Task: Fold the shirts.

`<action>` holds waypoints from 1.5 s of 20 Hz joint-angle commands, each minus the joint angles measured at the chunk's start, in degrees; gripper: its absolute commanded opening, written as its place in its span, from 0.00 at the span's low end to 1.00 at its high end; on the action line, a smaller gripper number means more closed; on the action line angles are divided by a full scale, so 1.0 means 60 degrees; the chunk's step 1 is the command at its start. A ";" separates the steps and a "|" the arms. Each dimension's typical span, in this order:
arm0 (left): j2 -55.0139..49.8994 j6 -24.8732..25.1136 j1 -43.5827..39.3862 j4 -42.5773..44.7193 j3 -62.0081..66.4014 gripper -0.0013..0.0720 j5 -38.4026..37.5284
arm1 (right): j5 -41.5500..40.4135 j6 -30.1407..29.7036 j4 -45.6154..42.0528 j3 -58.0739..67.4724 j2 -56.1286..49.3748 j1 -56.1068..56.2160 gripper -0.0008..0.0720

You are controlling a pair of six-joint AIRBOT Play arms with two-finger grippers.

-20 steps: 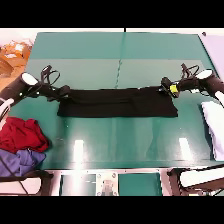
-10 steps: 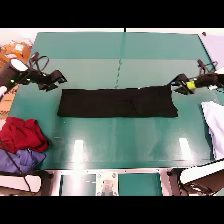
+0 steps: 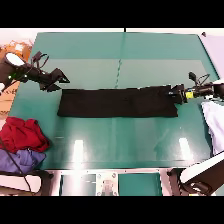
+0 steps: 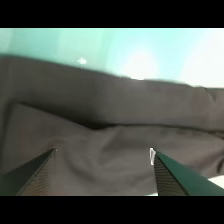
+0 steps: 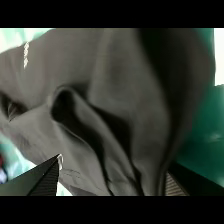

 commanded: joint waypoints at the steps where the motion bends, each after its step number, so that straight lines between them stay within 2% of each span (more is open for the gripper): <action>1: -0.0004 0.0266 -0.0328 -0.0321 0.0022 0.56 -0.0237 | 0.0339 -0.0481 0.0313 0.0211 -0.0259 0.0721 0.95; 2: -0.0004 0.0601 -0.0495 -0.0419 0.0022 0.11 -0.0237 | 0.0433 -0.0433 0.0317 0.0368 -0.0259 0.0943 0.77; 3: -0.0004 0.0841 -0.0678 -0.0463 0.0022 0.05 -0.0211 | 0.0543 -0.0357 0.0317 0.0557 -0.0259 0.1133 0.25; 4: -0.0004 0.0834 -0.0896 -0.0463 0.0022 0.05 -0.0153 | 0.0783 -0.0302 0.0313 0.0801 -0.0240 0.1293 0.06; 8: -0.0018 0.0896 -0.2313 -0.0474 -0.0055 0.05 0.0743 | 0.1326 0.0229 0.0248 0.1494 0.0714 0.1566 0.04; 12: -0.0878 0.0911 -0.4794 -0.0903 -0.0095 0.05 0.3249 | 0.1945 0.1228 0.0171 0.1621 0.2794 0.1785 0.04; 15: -0.2218 0.1424 -0.6379 -0.2699 0.0015 0.05 0.5286 | 0.2251 0.1920 0.0175 0.1621 0.4065 0.2310 0.04; 18: -0.3643 0.2204 -0.7151 -0.4823 0.0871 0.05 0.5727 | 0.2401 0.2656 0.0178 0.1621 0.4794 0.2936 0.04; 22: -0.4306 0.2244 -0.7220 -0.5111 0.1719 0.05 0.5056 | 0.2379 0.2714 0.0164 0.1617 0.4936 0.3359 0.04; 24: -0.4284 0.2718 -0.6929 -0.4998 0.1898 0.05 0.3989 | 0.2197 0.2714 0.0142 0.1617 0.4870 0.3395 0.04; 27: -0.4233 0.2863 -0.5952 -0.4189 0.2674 0.05 0.0627 | 0.1978 0.2728 0.0164 0.1599 0.4870 0.3552 0.04; 30: -0.4222 0.1800 -0.4674 -0.1985 0.4320 0.04 -0.2707 | 0.1490 0.3133 0.0219 0.1599 0.4870 0.4277 0.04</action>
